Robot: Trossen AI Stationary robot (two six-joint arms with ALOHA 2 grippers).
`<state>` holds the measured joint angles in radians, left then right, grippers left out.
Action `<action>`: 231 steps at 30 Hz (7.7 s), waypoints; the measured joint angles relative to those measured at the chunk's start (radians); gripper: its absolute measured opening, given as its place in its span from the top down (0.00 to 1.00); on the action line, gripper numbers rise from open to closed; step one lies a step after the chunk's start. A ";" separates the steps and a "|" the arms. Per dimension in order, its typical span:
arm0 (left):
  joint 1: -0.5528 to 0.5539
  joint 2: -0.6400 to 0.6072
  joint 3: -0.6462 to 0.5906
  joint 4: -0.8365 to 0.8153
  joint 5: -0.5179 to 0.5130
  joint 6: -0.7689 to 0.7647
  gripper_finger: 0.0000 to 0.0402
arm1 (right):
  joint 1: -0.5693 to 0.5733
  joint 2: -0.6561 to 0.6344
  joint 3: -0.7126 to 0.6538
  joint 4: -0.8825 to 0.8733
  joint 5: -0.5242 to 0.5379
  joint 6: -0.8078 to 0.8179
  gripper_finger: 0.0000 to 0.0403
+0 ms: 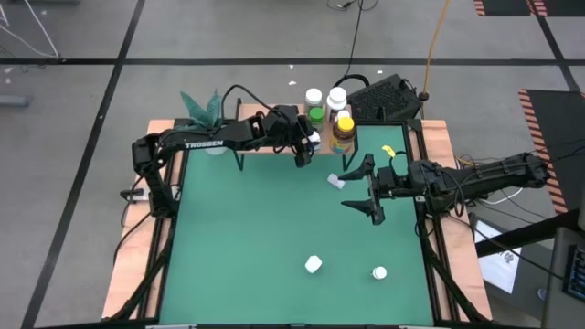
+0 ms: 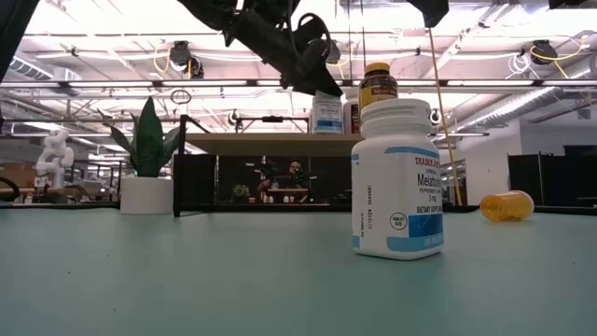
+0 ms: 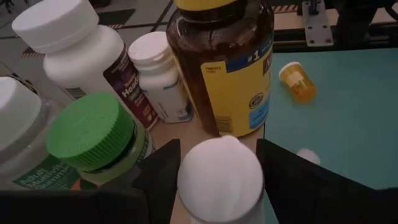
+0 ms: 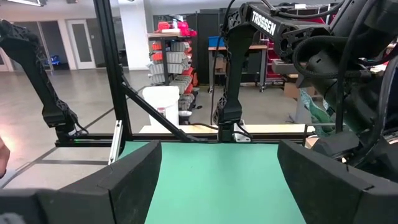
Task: Pick and place medicine bottles onto shelf by color
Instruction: Put the white blue medicine bottle on the top of the shelf, then put the white blue medicine bottle on the shelf
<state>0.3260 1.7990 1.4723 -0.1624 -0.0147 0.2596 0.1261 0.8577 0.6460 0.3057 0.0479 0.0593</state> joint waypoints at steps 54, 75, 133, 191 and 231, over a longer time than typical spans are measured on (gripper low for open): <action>-0.119 -0.138 -0.248 0.027 -0.421 -0.186 0.47 | 0.000 0.000 0.000 -0.027 0.002 -0.007 0.22; -0.051 -0.103 -0.367 0.306 -0.243 -0.187 0.47 | 0.000 0.000 0.000 -0.021 0.003 -0.006 0.22; -0.067 -0.081 -0.365 0.409 -0.244 -0.130 0.47 | 0.000 0.000 0.000 -0.026 0.003 -0.003 0.22; -0.042 -0.037 -0.366 0.559 0.271 0.053 0.47 | 0.000 0.000 0.000 0.011 0.002 0.000 0.22; -0.070 -0.042 -0.366 0.543 0.196 -0.085 0.47 | 0.000 0.000 0.000 -0.049 0.003 -0.011 0.22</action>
<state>0.2564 1.7574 1.1065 0.3804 0.1811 0.1741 0.1259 0.8577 0.6464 0.2563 0.0505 0.0483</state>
